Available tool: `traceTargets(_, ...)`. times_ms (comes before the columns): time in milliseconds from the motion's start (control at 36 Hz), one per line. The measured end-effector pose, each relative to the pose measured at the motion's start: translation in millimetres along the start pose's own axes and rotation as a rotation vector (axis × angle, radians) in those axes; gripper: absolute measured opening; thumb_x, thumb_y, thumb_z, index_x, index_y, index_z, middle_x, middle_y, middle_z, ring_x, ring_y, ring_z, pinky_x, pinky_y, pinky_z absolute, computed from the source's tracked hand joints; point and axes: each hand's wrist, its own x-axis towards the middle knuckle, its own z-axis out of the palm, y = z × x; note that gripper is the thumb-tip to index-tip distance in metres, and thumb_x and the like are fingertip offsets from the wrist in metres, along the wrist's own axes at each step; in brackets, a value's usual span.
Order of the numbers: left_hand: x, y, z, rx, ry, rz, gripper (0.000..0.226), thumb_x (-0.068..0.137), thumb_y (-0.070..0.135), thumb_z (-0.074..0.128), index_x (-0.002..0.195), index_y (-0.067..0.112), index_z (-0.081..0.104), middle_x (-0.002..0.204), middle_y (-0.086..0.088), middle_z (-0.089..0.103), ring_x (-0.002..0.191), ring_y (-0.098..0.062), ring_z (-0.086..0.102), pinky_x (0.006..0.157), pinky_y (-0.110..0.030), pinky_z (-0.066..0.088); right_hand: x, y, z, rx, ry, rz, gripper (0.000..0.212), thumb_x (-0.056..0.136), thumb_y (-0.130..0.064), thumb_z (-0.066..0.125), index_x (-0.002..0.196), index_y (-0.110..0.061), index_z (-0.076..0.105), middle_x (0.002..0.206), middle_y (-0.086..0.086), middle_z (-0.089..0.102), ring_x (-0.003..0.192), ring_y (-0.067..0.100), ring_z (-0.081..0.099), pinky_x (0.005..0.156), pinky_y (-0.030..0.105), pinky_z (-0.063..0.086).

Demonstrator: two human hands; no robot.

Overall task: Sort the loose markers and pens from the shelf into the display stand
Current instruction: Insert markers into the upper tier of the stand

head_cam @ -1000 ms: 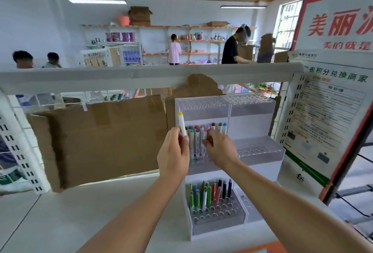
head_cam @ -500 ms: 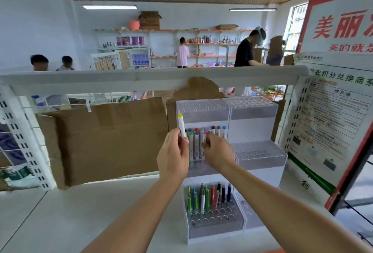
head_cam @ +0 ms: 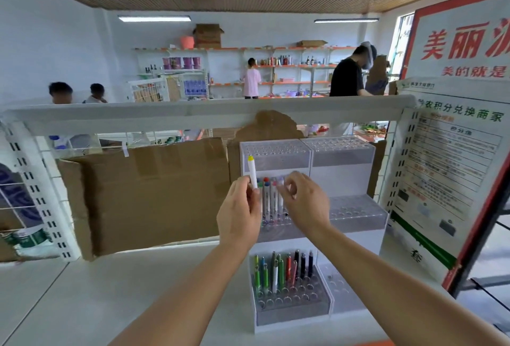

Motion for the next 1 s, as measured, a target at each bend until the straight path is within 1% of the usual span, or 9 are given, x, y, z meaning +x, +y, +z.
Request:
traceTargets(111, -1, 5, 6, -0.01, -0.027, 0.108, 0.013, 0.097, 0.02, 0.047, 0.097, 0.01, 0.055, 0.083, 0.01, 0.047, 0.062, -0.011, 0.042, 0.05, -0.023, 0.029, 7, -24, -17, 0.425, -0.024, -0.087, 0.018, 0.093, -0.031, 0.057, 0.087, -0.015, 0.063, 0.076, -0.007, 0.06, 0.066, 0.004, 0.053, 0.056, 0.013, 0.04)
traceTargets(167, -1, 8, 10, 0.007, -0.046, 0.126, 0.008, 0.096, 0.017, 0.048, 0.096, 0.011, 0.054, 0.084, 0.011, 0.047, 0.062, -0.011, 0.041, 0.052, -0.027, 0.033, 9, -33, -23, 0.45, -0.032, -0.117, 0.016, 0.091, -0.024, 0.061, 0.077, -0.015, 0.061, 0.065, -0.01, 0.055, 0.057, 0.0, 0.049, 0.053, 0.01, 0.038)
traceTargets(250, -1, 11, 12, -0.009, -0.031, 0.142, 0.011, 0.095, 0.021, 0.049, 0.098, 0.013, 0.056, 0.09, 0.008, 0.054, 0.069, -0.016, 0.051, 0.055, -0.031, 0.042, 12, -35, -26, 0.453, 0.041, -0.105, 0.031, 0.091, -0.019, 0.062, 0.062, -0.014, 0.05, 0.054, -0.003, 0.047, 0.048, 0.005, 0.039, 0.047, 0.016, 0.031)
traceTargets(333, 5, 8, 8, -0.016, 0.027, 0.153, 0.033, 0.094, 0.038, 0.039, 0.108, 0.017, 0.06, 0.099, 0.005, 0.06, 0.083, -0.013, 0.058, 0.06, -0.031, 0.048, 20, -23, -34, 0.496, 0.236, -0.029, 0.026, 0.093, -0.02, 0.058, 0.074, -0.003, 0.058, 0.062, 0.011, 0.058, 0.055, 0.02, 0.049, 0.053, 0.033, 0.042)
traceTargets(389, 8, 0, 4, -0.003, 0.046, 0.137, 0.039, 0.092, 0.039, 0.035, 0.111, 0.015, 0.059, 0.1, 0.001, 0.06, 0.087, -0.017, 0.057, 0.063, -0.035, 0.05, 23, -12, -38, 0.44, 0.291, -0.025, 0.023, 0.094, -0.019, 0.056, 0.079, -0.002, 0.059, 0.066, 0.009, 0.061, 0.062, 0.027, 0.057, 0.059, 0.04, 0.048)
traceTargets(472, 7, -14, 0, 0.043, 0.059, 0.121, 0.041, 0.093, 0.038, 0.032, 0.11, 0.012, 0.059, 0.101, -0.003, 0.06, 0.087, -0.019, 0.053, 0.062, -0.035, 0.047, 20, -1, -35, 0.343, 0.212, -0.039, 0.022, 0.095, -0.017, 0.055, 0.08, -0.002, 0.058, 0.067, 0.002, 0.062, 0.065, 0.025, 0.06, 0.061, 0.042, 0.051)
traceTargets(639, -1, -23, -4, 0.079, 0.064, 0.074, 0.044, 0.092, 0.041, 0.031, 0.107, 0.011, 0.06, 0.098, -0.004, 0.059, 0.085, -0.02, 0.052, 0.063, -0.03, 0.038, 17, 8, -16, 0.294, 0.131, -0.037, 0.023, 0.095, -0.018, 0.054, 0.081, -0.001, 0.06, 0.07, 0.012, 0.067, 0.067, 0.029, 0.064, 0.059, 0.042, 0.052)
traceTargets(806, -2, -31, -7, 0.116, 0.042, 0.06, 0.048, 0.091, 0.041, 0.029, 0.109, 0.009, 0.06, 0.102, -0.007, 0.061, 0.089, -0.024, 0.055, 0.065, -0.037, 0.047, 20, 12, -5, 0.18, 0.023, -0.054, 0.027, 0.096, -0.02, 0.053, 0.077, -0.002, 0.057, 0.067, 0.014, 0.063, 0.063, 0.031, 0.059, 0.056, 0.038, 0.047)
traceTargets(1000, -7, -48, -8, 0.215, -0.039, -0.015, 0.054, 0.093, 0.045, 0.024, 0.119, 0.011, 0.057, 0.114, -0.007, 0.061, 0.099, -0.027, 0.054, 0.078, -0.038, 0.043, 25, 11, -4, 0.17, -0.043, -0.013, 0.028, 0.097, -0.019, 0.051, 0.075, -0.003, 0.056, 0.069, 0.015, 0.063, 0.066, 0.033, 0.059, 0.058, 0.042, 0.048)
